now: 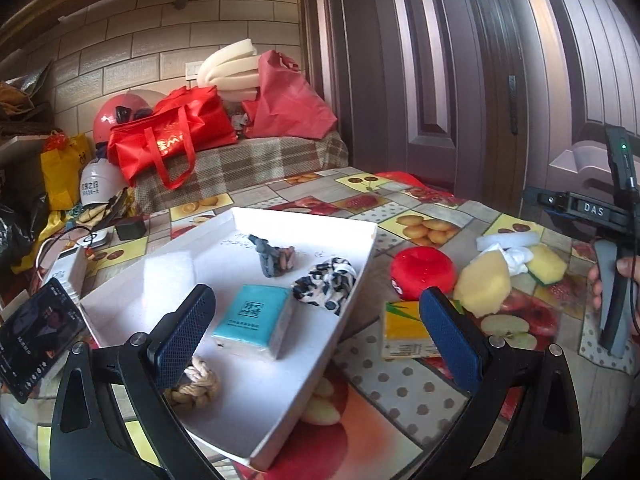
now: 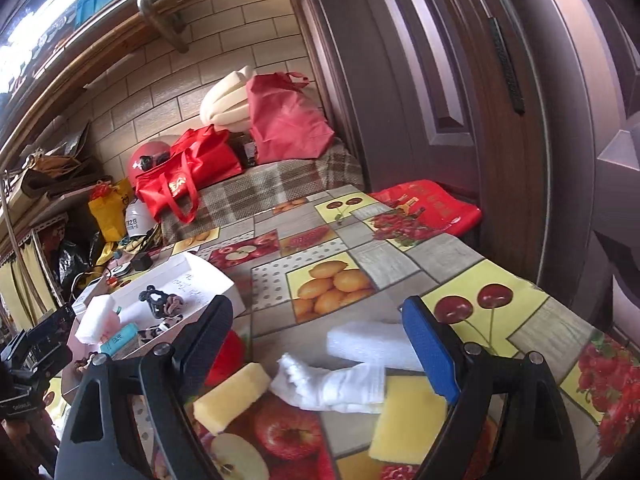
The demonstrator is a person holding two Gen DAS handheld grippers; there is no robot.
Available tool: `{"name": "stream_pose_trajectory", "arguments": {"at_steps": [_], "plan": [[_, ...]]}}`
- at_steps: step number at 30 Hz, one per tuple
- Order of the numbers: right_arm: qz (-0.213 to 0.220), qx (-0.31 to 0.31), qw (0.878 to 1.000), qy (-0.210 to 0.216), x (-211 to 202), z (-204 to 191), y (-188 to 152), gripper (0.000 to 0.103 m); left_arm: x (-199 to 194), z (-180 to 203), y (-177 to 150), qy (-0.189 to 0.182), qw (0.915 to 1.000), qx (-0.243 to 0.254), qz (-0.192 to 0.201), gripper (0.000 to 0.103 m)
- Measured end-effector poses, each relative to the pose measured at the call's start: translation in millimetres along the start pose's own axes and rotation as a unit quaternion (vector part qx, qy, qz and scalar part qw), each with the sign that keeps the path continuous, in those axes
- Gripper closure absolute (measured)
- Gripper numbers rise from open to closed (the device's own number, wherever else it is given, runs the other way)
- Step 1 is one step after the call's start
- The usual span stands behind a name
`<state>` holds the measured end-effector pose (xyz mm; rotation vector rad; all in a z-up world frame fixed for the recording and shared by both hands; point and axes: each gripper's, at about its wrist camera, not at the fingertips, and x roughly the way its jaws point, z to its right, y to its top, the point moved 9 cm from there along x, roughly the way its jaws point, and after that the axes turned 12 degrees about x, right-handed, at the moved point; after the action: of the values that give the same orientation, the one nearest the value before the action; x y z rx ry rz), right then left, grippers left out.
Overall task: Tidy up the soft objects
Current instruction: 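Move the left gripper to the yellow tissue pack while the right moves to the yellow sponge, then grasp the yellow tissue pack with the left gripper while the right grasps the yellow sponge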
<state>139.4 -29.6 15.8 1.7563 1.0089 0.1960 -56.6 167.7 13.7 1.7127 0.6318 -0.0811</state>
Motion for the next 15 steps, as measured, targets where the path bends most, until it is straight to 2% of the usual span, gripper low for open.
{"name": "stream_pose_trajectory", "arguments": {"at_steps": [3,5,8,10,12,15], "plan": [[-0.008,0.014,1.000,-0.017,-3,27,7,0.016,16,36,-1,-0.051,0.9978,0.012,-0.041,0.000],[-0.011,0.014,0.999,-0.027,-5,40,11,0.016,28,52,-1,-0.061,0.9956,0.020,-0.069,0.000],[-0.031,-0.025,0.999,-0.030,-5,45,11,0.016,43,66,-3,-0.063,0.9929,0.022,-0.098,0.000],[-0.066,-0.056,0.996,-0.016,-4,43,3,0.016,51,72,-5,-0.071,0.9909,0.018,-0.112,0.000],[-0.127,-0.078,0.989,0.006,3,37,-14,0.016,57,74,-7,-0.074,0.9891,0.017,-0.127,0.001],[-0.182,-0.113,0.977,-0.002,10,33,-40,0.016,65,73,-13,-0.073,0.9864,0.007,-0.147,0.001]]}}
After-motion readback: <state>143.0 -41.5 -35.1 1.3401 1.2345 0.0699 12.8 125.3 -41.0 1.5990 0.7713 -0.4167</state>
